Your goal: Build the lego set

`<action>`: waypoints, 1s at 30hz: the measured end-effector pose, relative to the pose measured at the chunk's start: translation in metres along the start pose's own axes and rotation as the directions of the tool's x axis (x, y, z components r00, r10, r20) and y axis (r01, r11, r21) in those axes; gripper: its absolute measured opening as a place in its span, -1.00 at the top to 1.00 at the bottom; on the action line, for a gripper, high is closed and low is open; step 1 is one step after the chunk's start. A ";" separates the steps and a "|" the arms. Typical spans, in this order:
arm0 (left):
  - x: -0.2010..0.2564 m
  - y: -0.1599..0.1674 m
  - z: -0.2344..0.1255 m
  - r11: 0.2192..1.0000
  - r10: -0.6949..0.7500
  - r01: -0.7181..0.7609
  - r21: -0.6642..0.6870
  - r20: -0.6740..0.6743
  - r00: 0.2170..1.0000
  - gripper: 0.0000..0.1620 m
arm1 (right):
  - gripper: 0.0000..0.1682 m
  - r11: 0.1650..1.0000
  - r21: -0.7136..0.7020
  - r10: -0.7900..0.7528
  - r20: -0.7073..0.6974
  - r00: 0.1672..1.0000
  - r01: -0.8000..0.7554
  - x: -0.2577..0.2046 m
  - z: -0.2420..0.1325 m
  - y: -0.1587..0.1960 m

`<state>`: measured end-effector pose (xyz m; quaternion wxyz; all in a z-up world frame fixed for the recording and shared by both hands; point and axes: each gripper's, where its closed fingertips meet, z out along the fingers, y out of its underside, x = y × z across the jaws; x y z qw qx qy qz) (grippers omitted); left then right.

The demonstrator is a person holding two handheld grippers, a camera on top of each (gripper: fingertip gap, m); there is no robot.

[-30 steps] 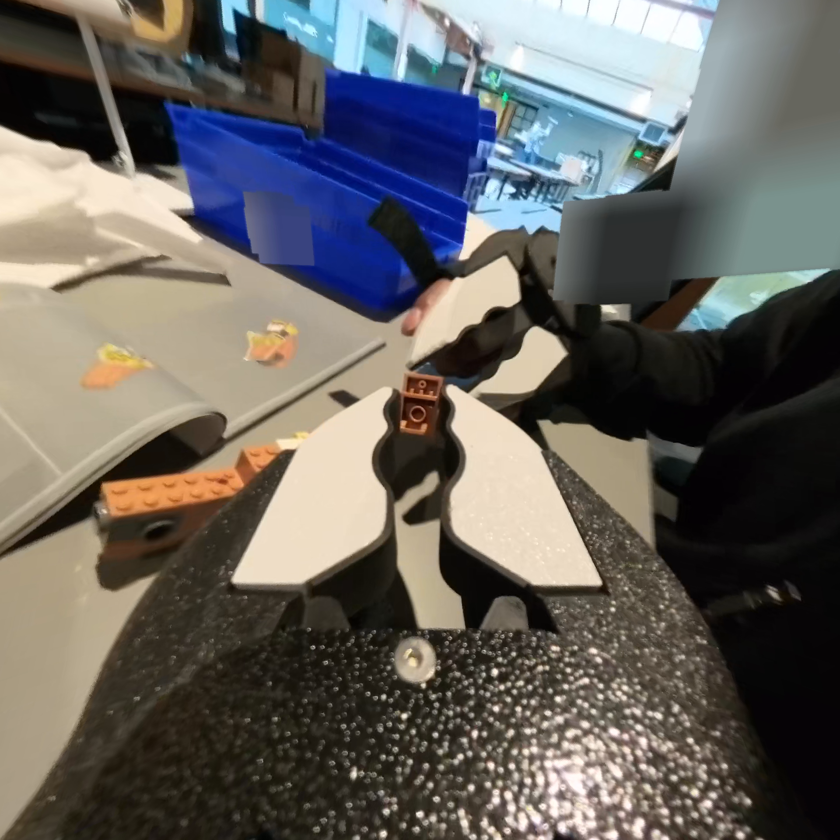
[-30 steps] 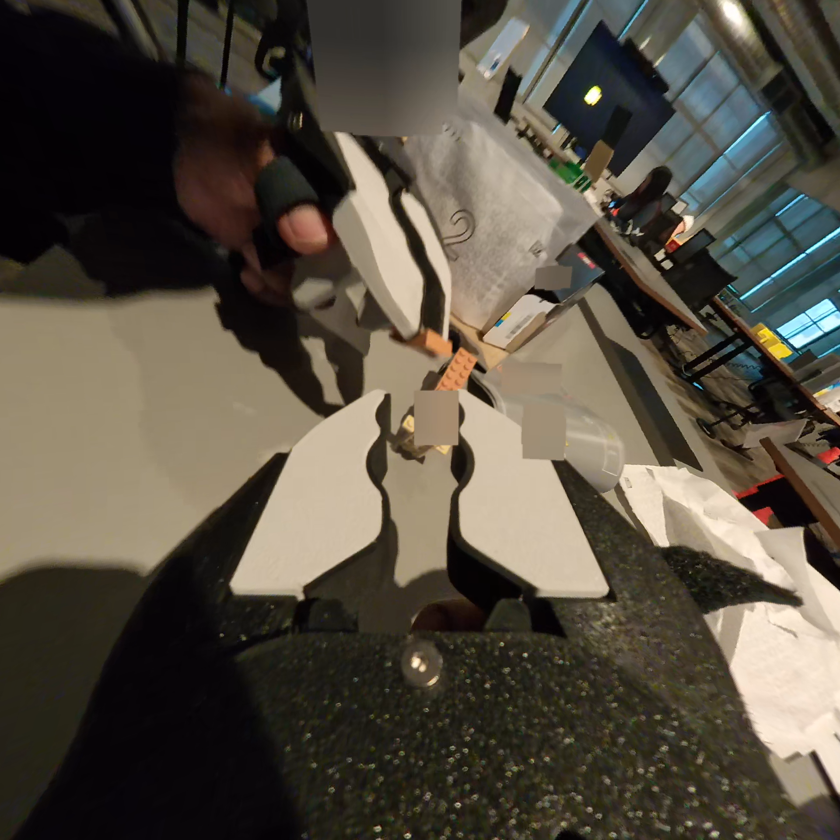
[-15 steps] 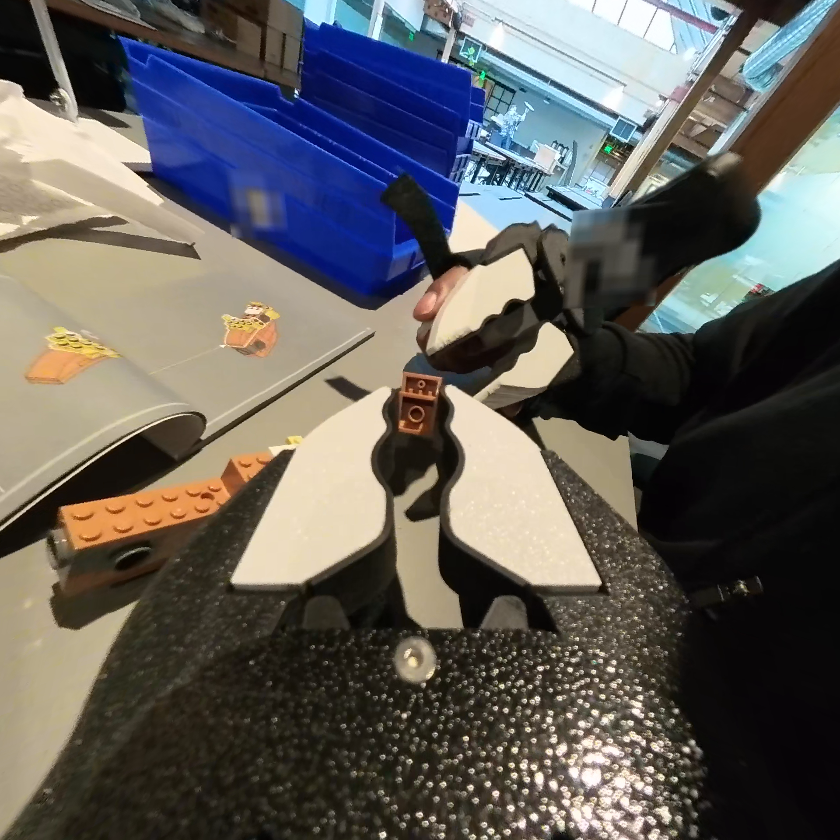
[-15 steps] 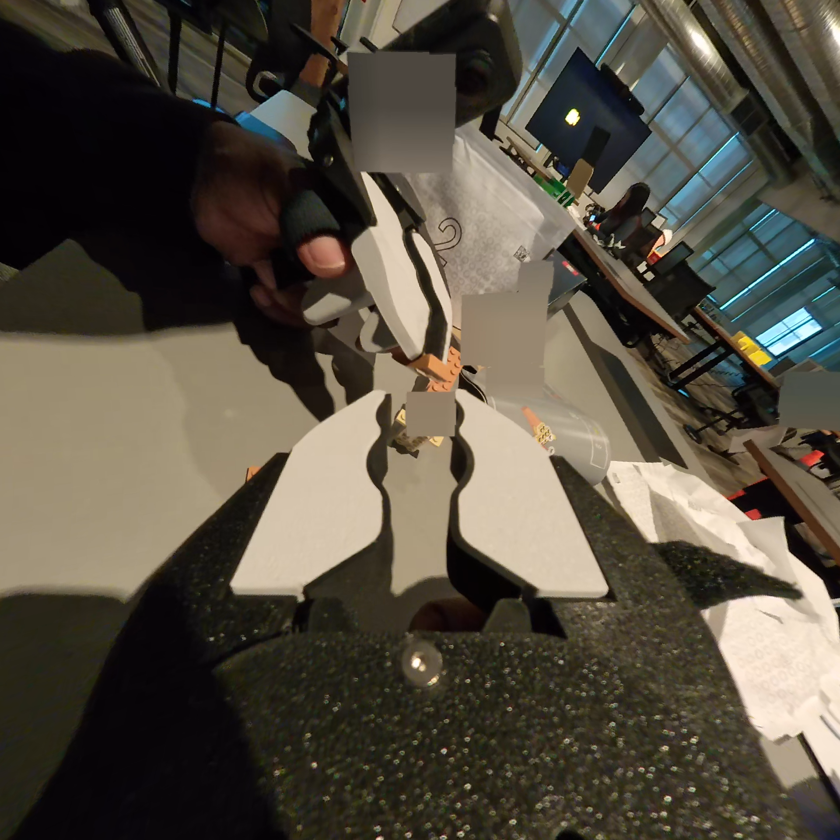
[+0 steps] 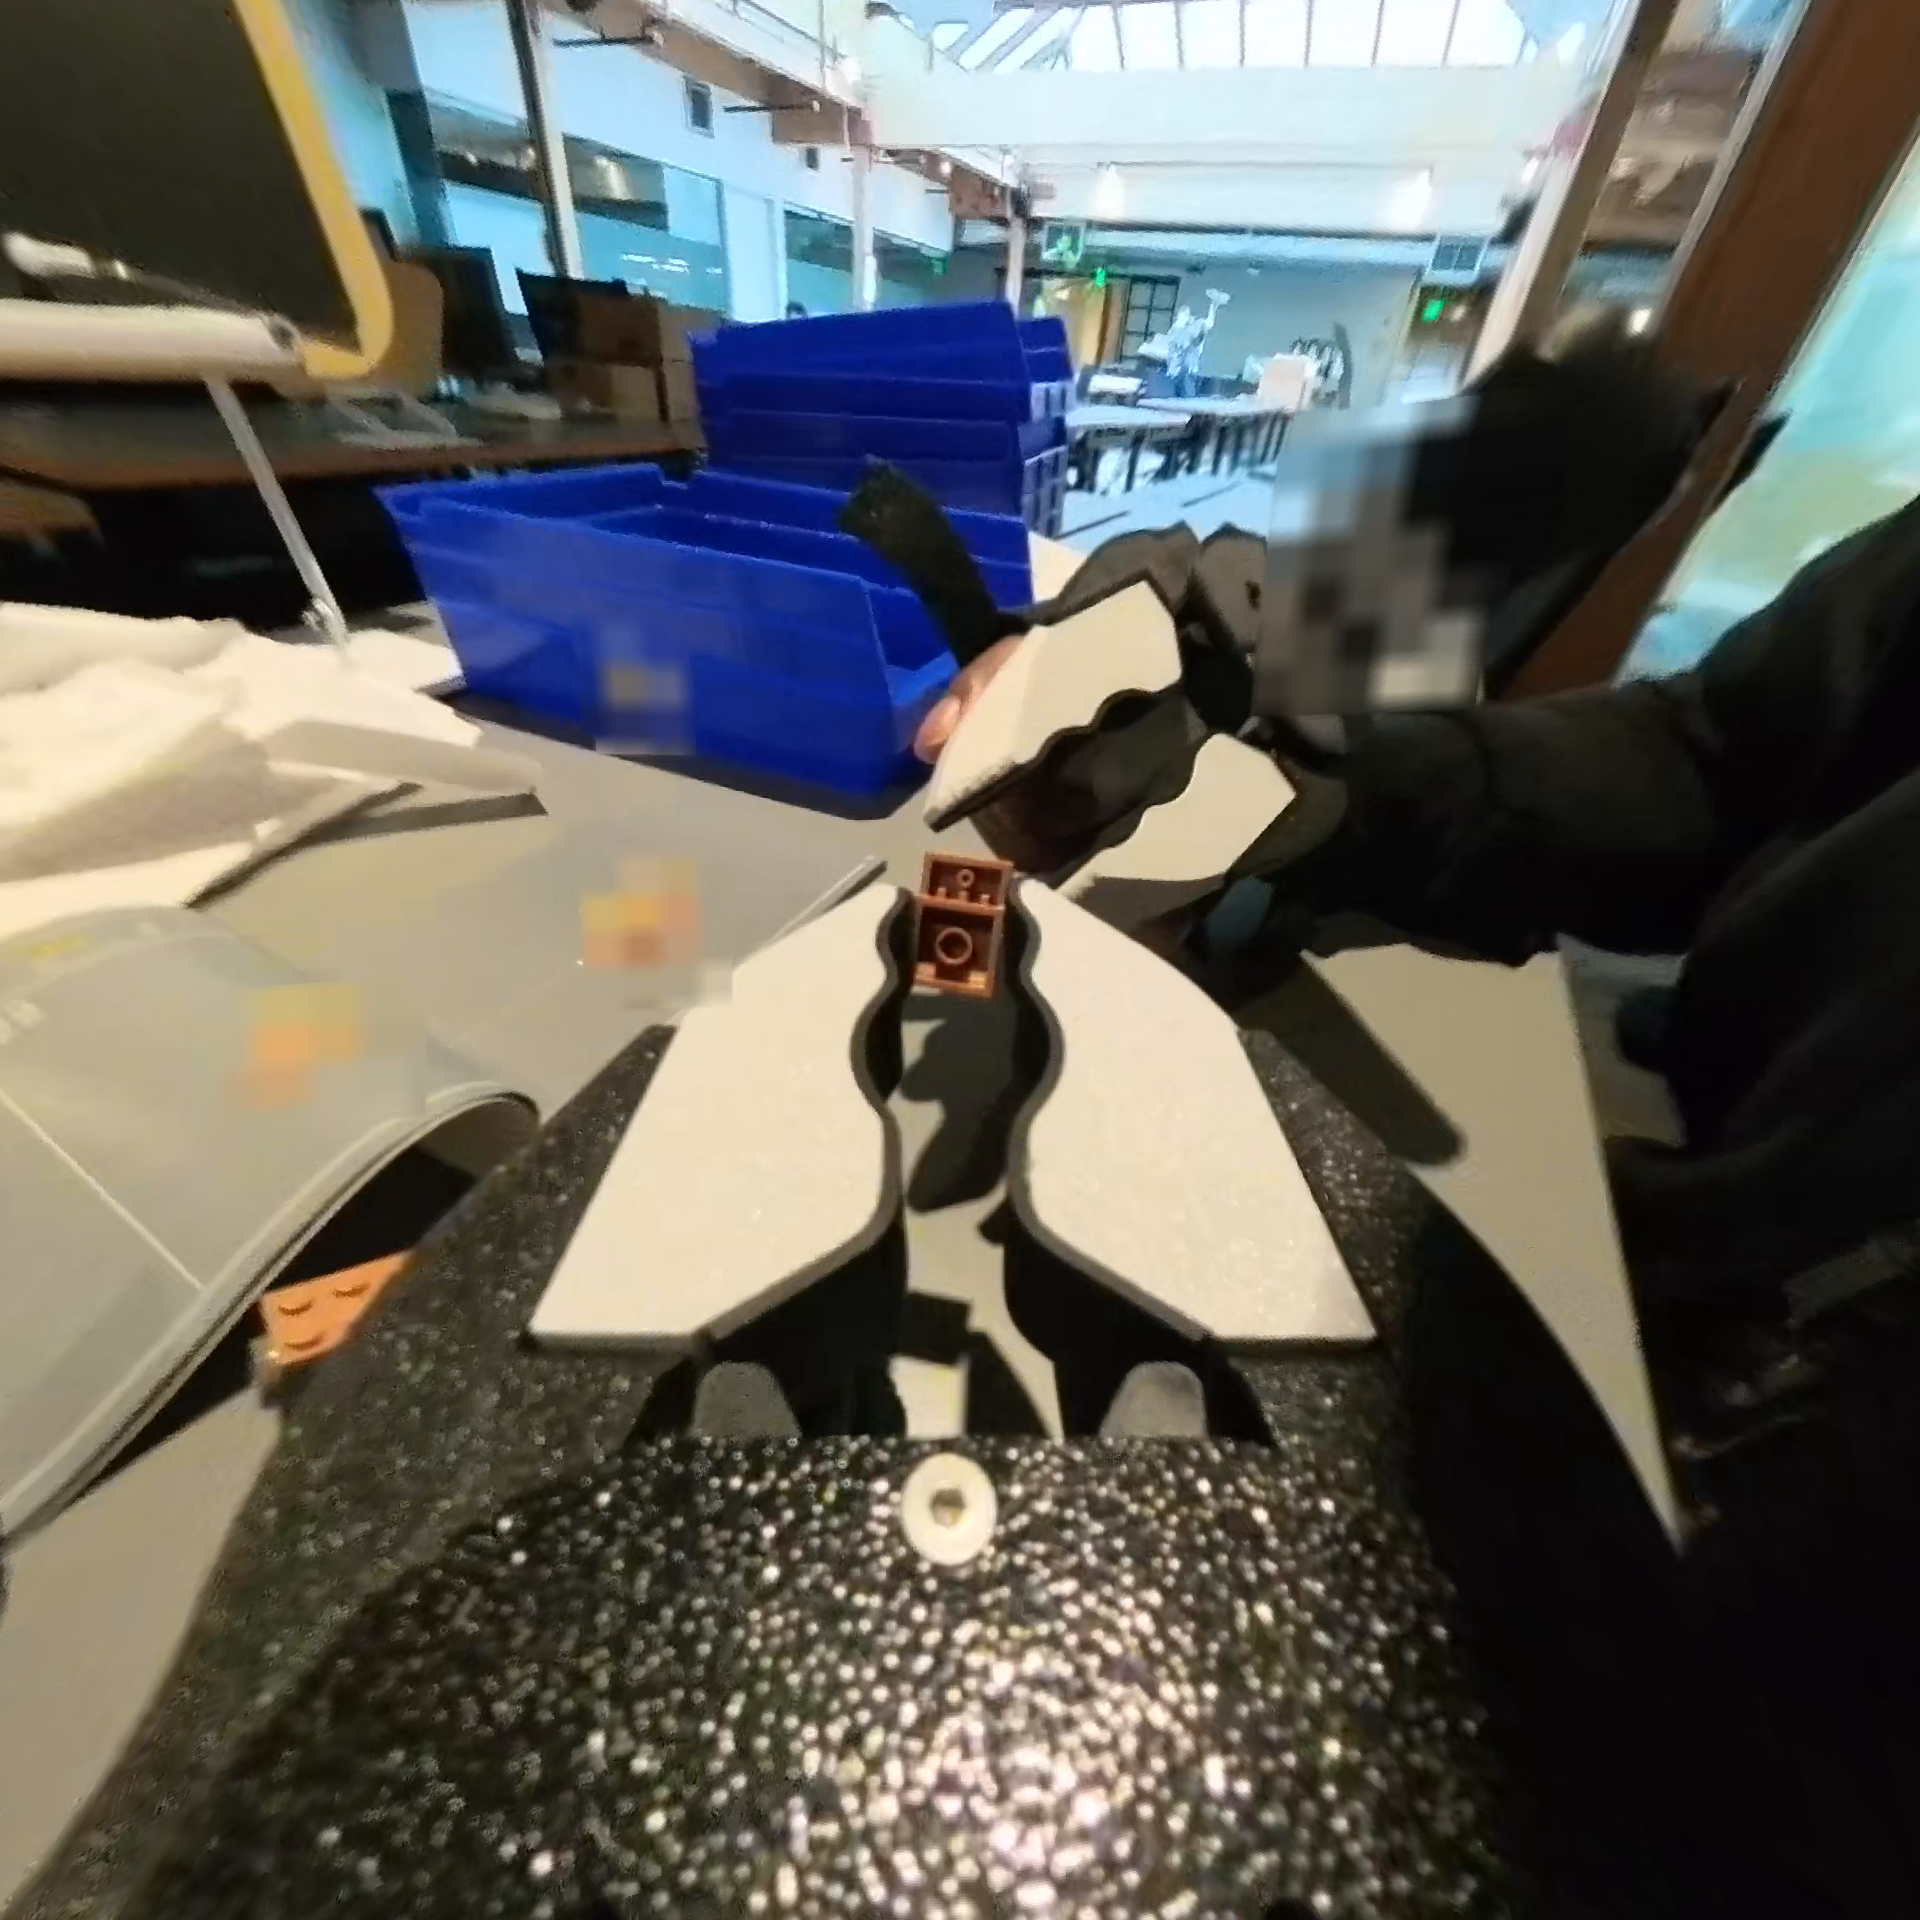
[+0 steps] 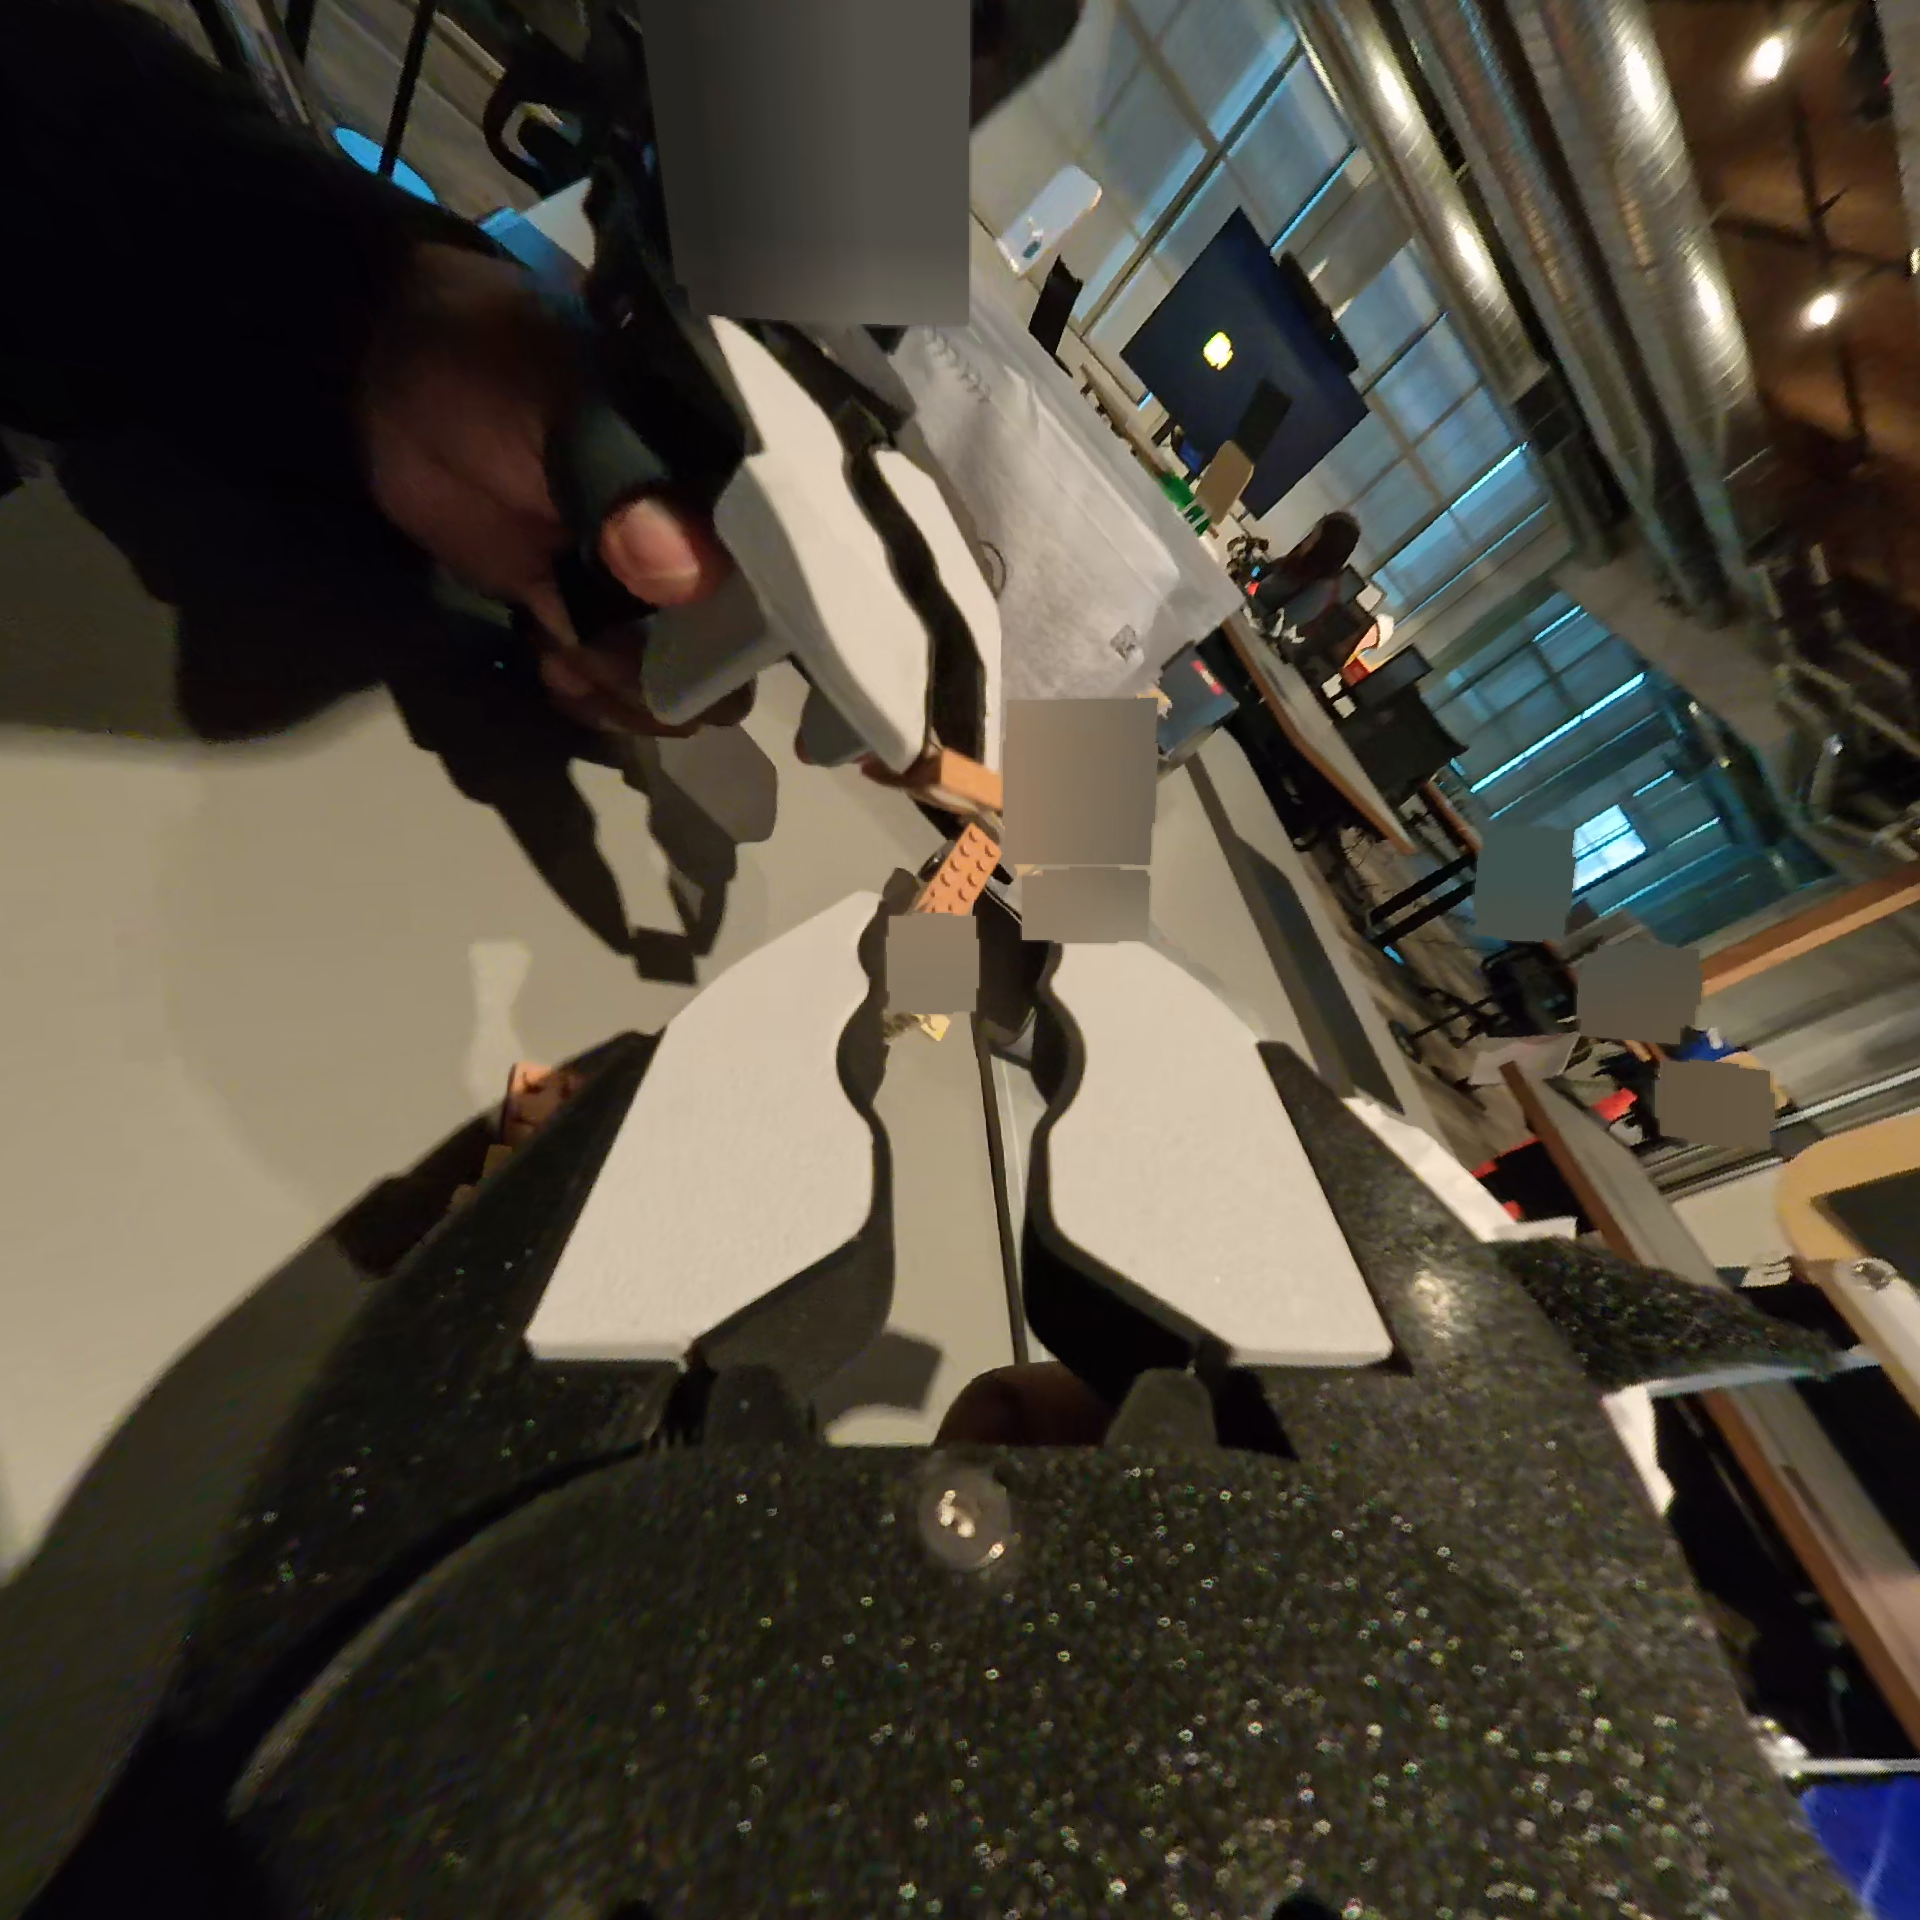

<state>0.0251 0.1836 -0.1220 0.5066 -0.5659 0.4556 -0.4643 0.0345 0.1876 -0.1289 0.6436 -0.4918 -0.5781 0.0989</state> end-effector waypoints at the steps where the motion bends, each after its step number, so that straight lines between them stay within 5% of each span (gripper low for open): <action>1: 0.001 0.002 0.001 0.998 0.054 -0.053 -0.016 0.016 0.998 0.82 | 0.72 1.000 0.001 -0.012 0.004 1.000 0.012 -0.001 0.000 -0.001; 7: 0.004 0.027 0.007 0.956 0.179 -0.164 -0.242 0.044 0.983 0.81 | 0.71 0.993 -0.030 -0.116 0.039 0.993 0.117 -0.012 0.000 0.003; 17: 0.019 0.036 -0.001 0.905 0.014 -0.054 -0.422 -0.096 0.995 0.81 | 0.64 0.941 -0.086 -0.317 0.129 0.940 0.329 -0.034 0.003 0.007; 30: 0.027 0.045 -0.004 0.851 -0.116 0.038 -0.524 -0.117 0.986 0.81 | 0.89 0.916 -0.075 -0.375 0.188 0.908 0.394 -0.051 0.004 0.001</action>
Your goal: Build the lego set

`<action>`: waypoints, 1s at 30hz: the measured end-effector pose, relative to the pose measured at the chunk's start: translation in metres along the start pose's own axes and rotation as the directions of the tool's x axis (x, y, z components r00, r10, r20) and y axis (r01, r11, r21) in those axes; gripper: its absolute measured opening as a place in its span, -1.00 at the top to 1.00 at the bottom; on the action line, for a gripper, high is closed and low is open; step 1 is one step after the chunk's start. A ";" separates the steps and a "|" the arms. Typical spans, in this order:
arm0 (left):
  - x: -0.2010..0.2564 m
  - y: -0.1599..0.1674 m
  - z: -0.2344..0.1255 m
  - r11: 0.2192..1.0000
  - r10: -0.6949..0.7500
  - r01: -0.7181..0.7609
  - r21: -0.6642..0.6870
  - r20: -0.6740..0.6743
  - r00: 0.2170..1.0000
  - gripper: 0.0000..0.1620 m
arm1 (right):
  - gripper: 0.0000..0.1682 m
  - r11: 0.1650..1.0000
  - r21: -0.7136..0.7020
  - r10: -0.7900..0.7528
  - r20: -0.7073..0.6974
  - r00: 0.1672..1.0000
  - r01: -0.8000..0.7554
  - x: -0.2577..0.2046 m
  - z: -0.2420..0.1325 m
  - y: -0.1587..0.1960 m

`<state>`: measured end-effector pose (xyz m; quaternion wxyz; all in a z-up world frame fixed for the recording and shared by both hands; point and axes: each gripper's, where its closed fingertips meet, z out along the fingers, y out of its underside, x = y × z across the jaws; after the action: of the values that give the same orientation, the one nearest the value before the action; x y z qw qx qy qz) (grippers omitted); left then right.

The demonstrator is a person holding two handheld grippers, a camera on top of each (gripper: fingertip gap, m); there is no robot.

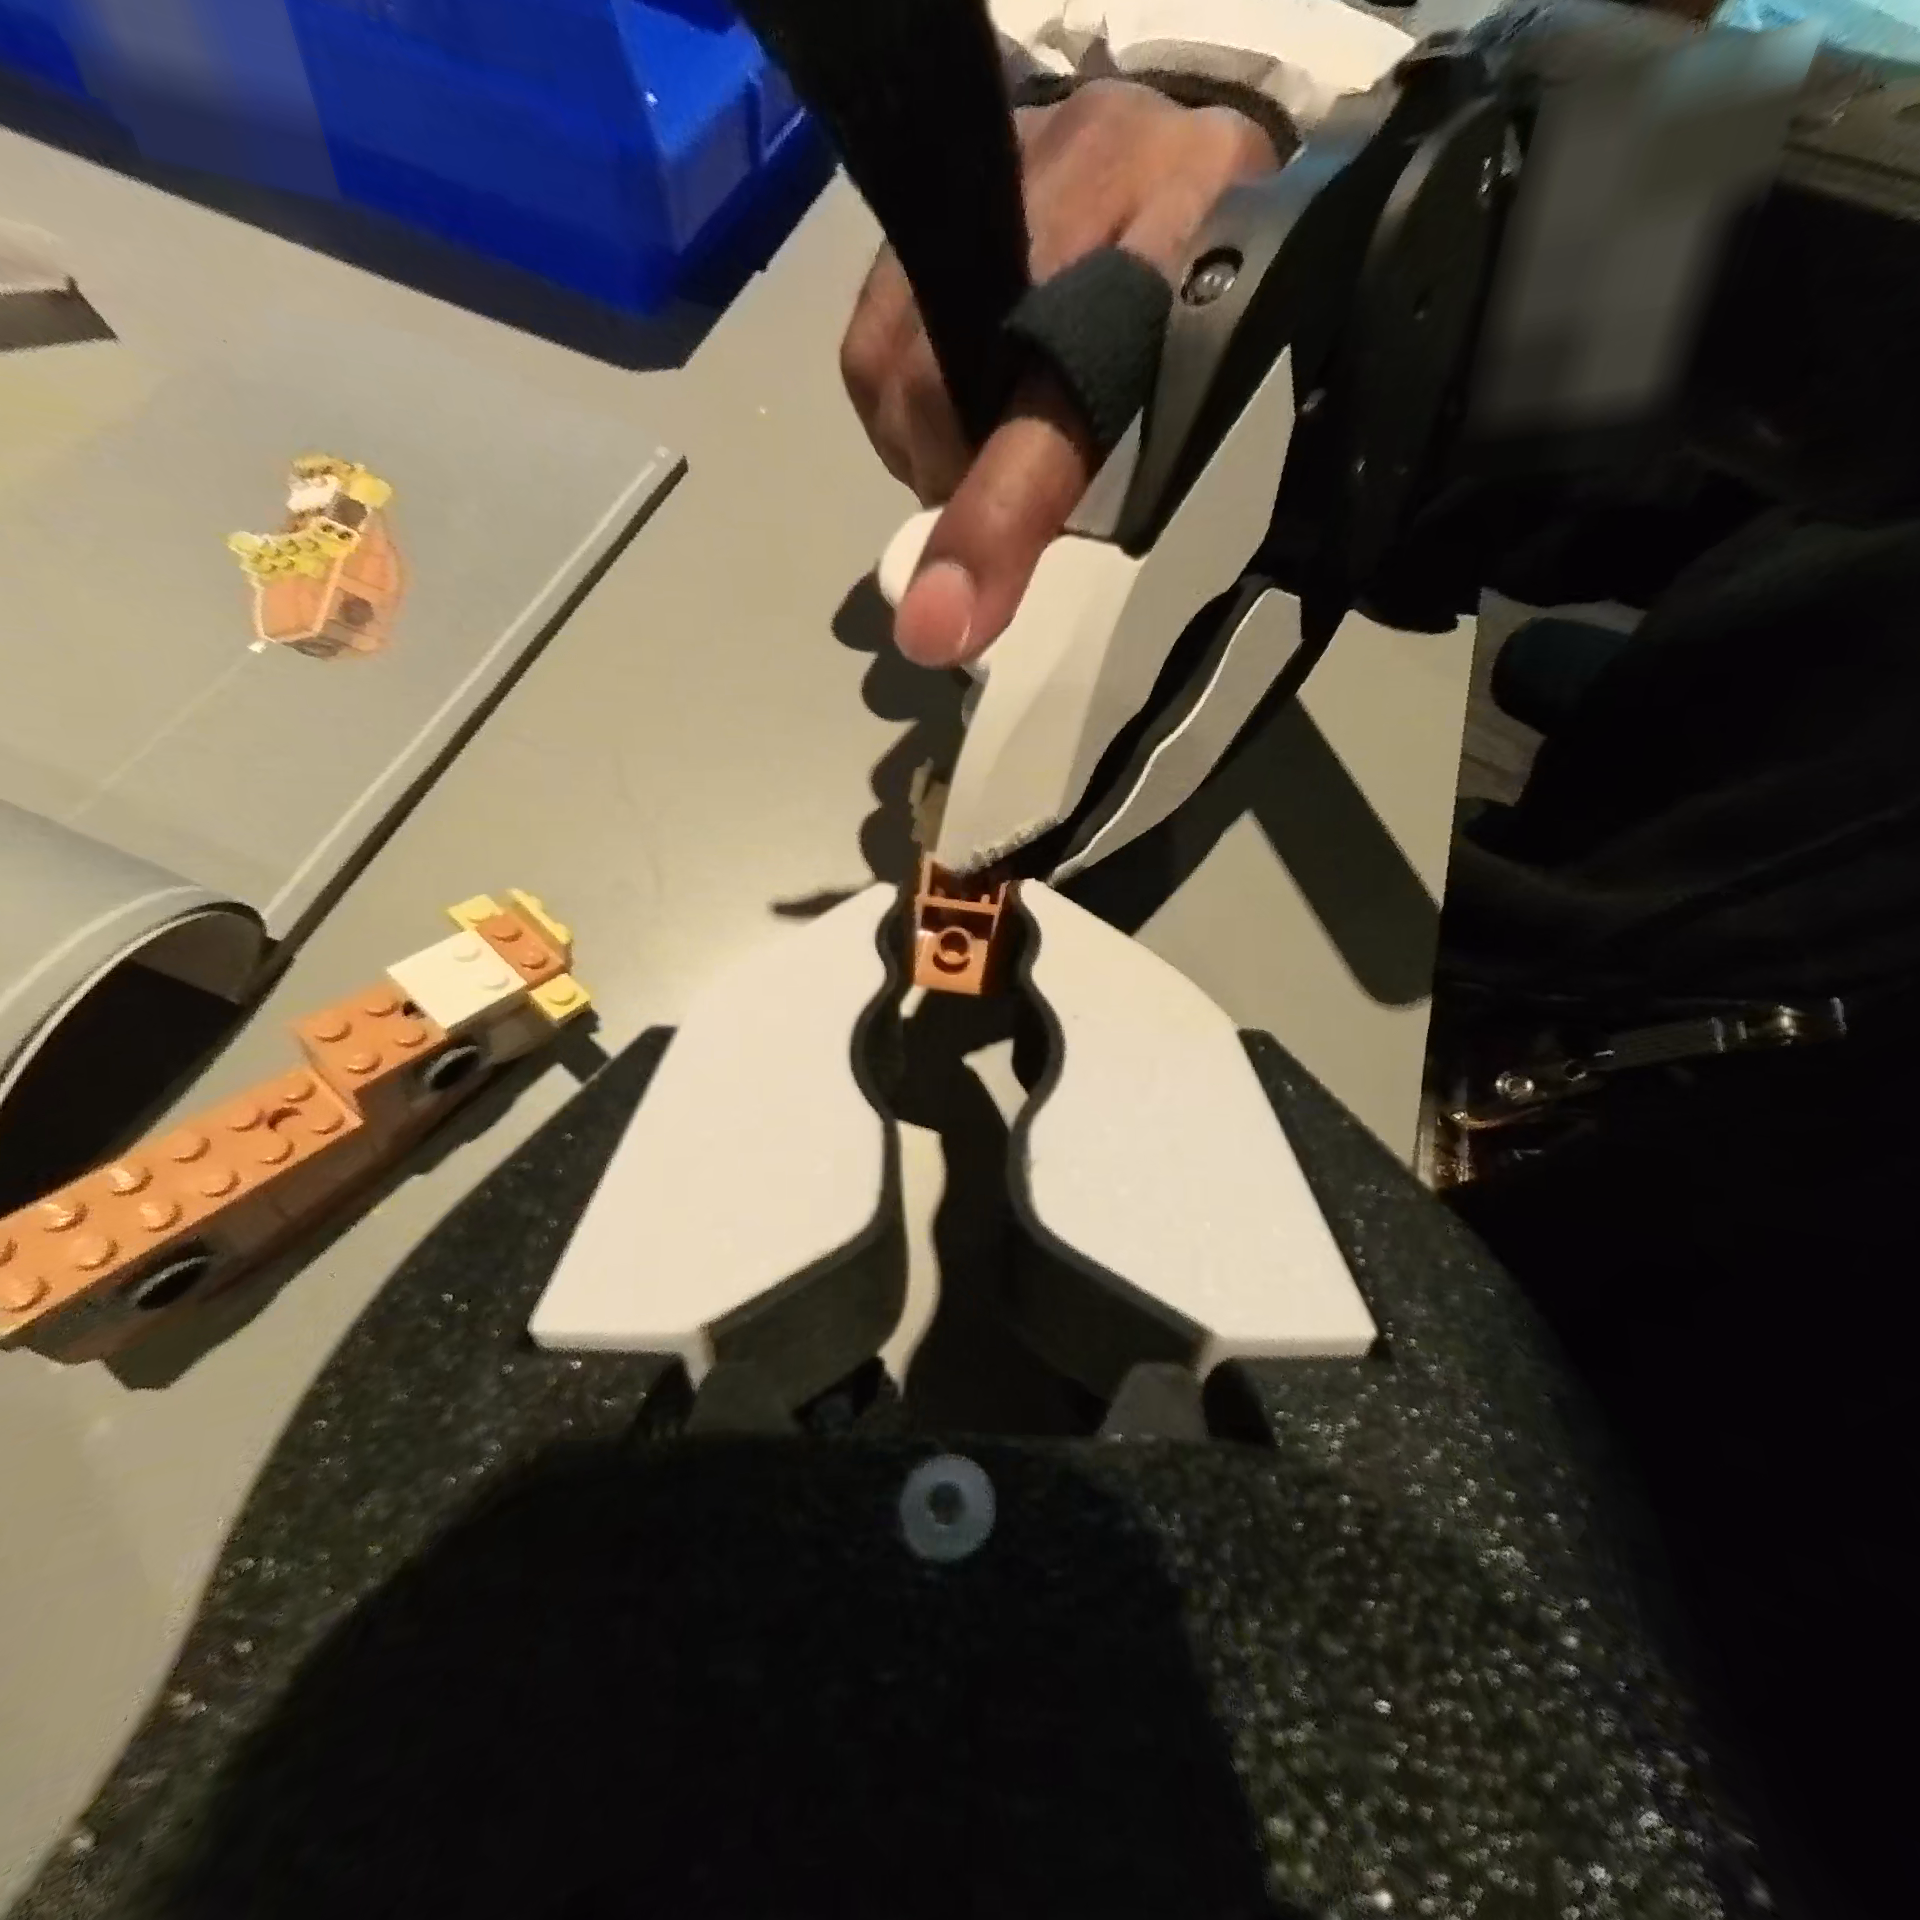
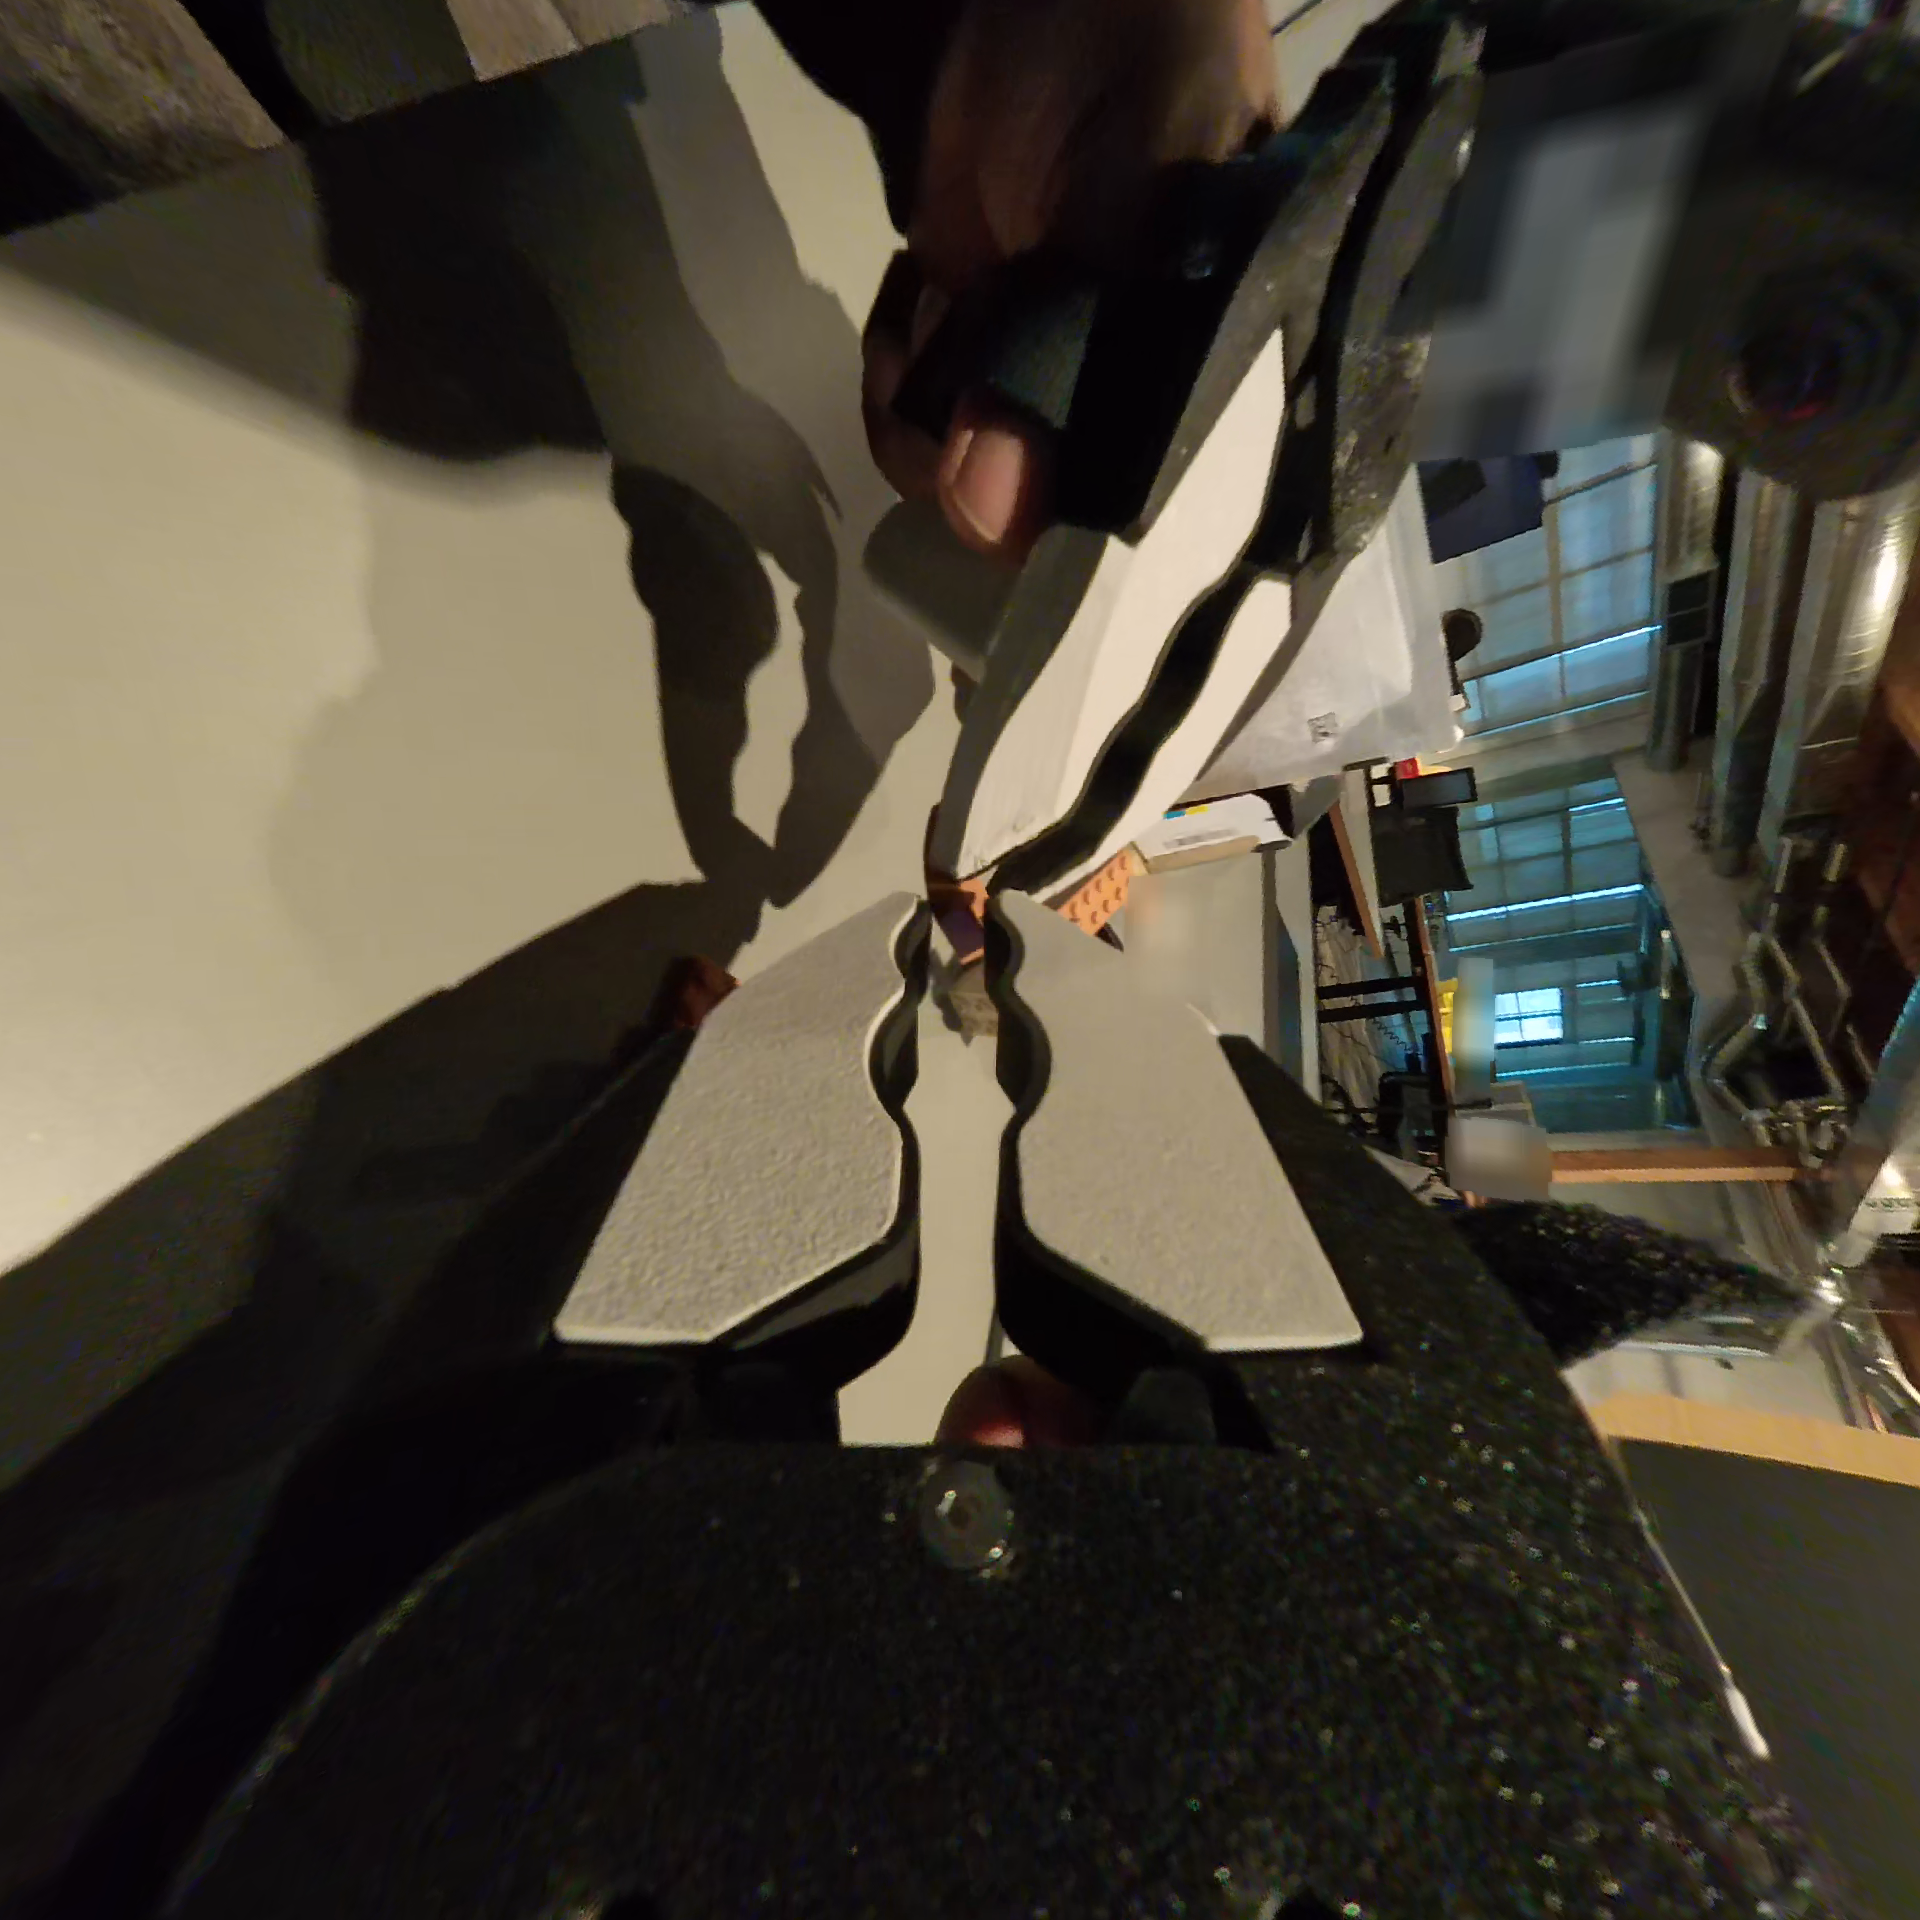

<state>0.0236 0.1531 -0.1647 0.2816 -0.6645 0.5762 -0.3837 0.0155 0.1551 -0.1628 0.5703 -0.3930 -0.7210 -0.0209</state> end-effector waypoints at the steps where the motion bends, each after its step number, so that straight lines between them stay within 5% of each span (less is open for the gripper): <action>1: 0.000 0.001 0.000 1.000 -0.013 0.013 -0.003 -0.008 1.000 0.81 | 0.89 1.000 -0.001 0.003 0.009 1.000 -0.003 -0.001 0.000 0.000; 13: 0.000 0.001 -0.003 0.996 -0.069 0.071 0.055 -0.034 0.997 0.90 | 0.93 0.989 -0.022 0.150 0.103 0.983 -0.149 -0.008 0.001 0.001; 18: -0.009 -0.015 -0.022 0.978 -0.002 -0.005 0.209 0.034 0.999 0.77 | 0.92 0.935 -0.067 0.355 0.120 0.927 -0.349 -0.001 0.000 0.014; 23: -0.009 -0.029 -0.039 0.902 0.251 -0.303 0.307 0.198 0.948 0.68 | 0.93 0.654 -0.139 0.748 0.267 0.608 -0.743 0.000 -0.010 0.017; 30: 0.004 -0.023 -0.015 0.753 0.591 -0.642 0.144 0.282 0.756 0.61 | 0.93 0.326 -0.227 0.884 0.417 0.211 -0.918 -0.002 -0.020 -0.003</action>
<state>0.0237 0.1541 -0.1366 0.5300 -0.4363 0.6802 -0.2573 0.0298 0.1423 -0.1567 0.2944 -0.7087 -0.4717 0.4343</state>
